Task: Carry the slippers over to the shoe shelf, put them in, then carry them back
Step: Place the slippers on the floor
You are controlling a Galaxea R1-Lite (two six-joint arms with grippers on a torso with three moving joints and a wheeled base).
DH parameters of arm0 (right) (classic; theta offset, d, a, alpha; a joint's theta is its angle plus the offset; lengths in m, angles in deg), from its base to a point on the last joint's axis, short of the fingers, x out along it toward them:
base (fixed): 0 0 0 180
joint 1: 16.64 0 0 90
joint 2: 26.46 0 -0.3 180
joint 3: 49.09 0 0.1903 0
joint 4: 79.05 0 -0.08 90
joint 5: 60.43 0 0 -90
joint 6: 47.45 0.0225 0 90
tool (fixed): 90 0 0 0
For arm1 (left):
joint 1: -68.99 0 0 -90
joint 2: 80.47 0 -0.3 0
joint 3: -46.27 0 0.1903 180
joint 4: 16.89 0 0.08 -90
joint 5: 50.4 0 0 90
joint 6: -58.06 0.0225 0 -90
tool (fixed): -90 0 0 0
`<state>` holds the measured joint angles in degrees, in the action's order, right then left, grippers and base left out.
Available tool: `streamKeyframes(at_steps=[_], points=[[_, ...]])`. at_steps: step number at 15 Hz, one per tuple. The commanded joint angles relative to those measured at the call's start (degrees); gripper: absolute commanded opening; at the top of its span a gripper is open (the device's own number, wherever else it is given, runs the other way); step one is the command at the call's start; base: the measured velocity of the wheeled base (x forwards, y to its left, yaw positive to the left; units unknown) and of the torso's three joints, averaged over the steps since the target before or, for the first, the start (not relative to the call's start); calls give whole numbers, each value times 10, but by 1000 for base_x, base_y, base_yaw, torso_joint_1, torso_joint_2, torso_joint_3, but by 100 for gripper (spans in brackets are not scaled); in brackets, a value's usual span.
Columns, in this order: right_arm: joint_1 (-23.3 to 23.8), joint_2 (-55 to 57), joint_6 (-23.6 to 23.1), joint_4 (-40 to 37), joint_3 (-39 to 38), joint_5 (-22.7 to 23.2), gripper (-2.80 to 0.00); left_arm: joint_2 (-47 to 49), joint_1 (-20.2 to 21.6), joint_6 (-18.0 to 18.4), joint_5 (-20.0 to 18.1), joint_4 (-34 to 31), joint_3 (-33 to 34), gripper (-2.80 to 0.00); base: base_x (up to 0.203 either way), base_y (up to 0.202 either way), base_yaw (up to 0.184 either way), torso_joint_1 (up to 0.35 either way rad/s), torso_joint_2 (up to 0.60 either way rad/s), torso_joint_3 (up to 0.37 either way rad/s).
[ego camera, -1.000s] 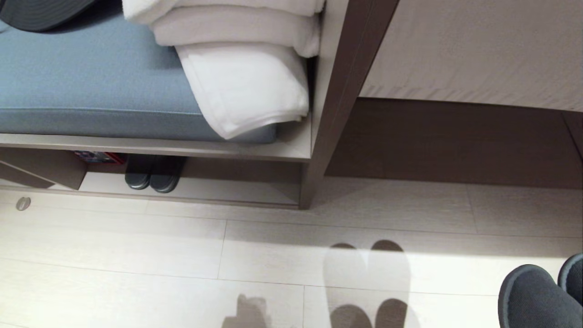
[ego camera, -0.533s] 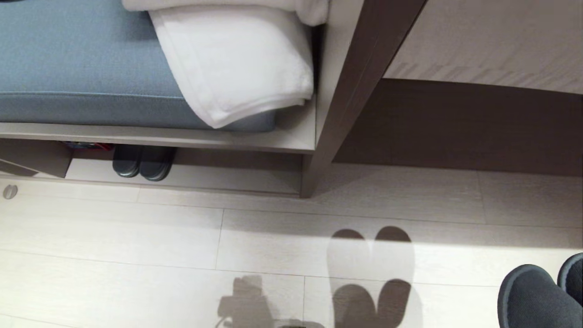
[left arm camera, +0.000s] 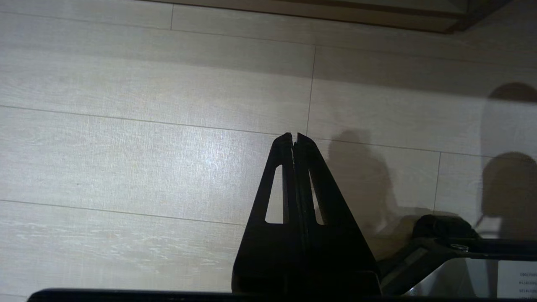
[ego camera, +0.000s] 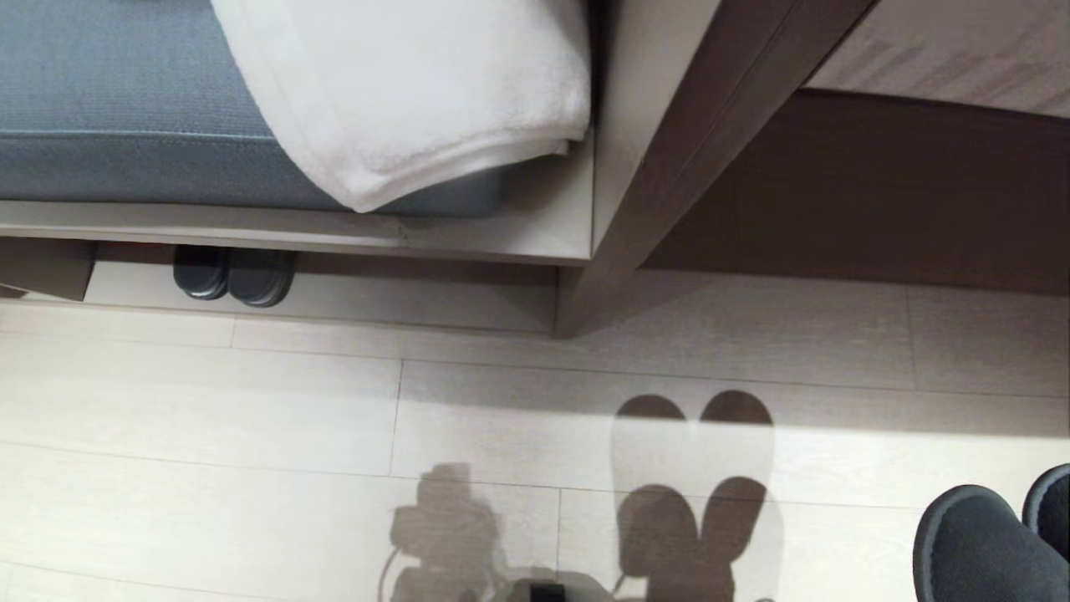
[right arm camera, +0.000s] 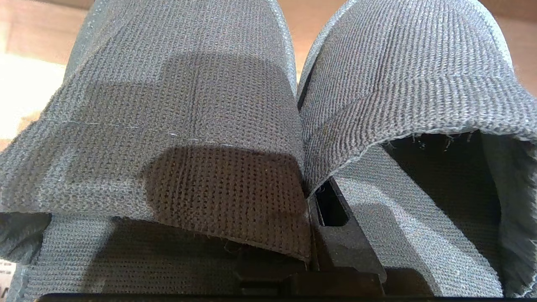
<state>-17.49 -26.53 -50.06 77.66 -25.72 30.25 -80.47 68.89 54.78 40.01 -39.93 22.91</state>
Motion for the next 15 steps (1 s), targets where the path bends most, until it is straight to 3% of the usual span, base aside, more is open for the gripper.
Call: streamKeyframes(at_steps=[1, 13, 15], points=[[0, -1, 0, 0, 0, 0, -280, 0, 0, -1, 0, 0, 0, -280, 0, 0, 0, 1, 7, -188], [-1, 0, -5, 6, 0, 3, -280, -1, 0, -3, 0, 0, 0, -280, 0, 0, 0, 2, 2, -191], [0, 11, -6, 23, 29, 8, -280, -1, 0, -4, 0, 0, 1, -280, 0, 0, 0, 2, 1, -64]])
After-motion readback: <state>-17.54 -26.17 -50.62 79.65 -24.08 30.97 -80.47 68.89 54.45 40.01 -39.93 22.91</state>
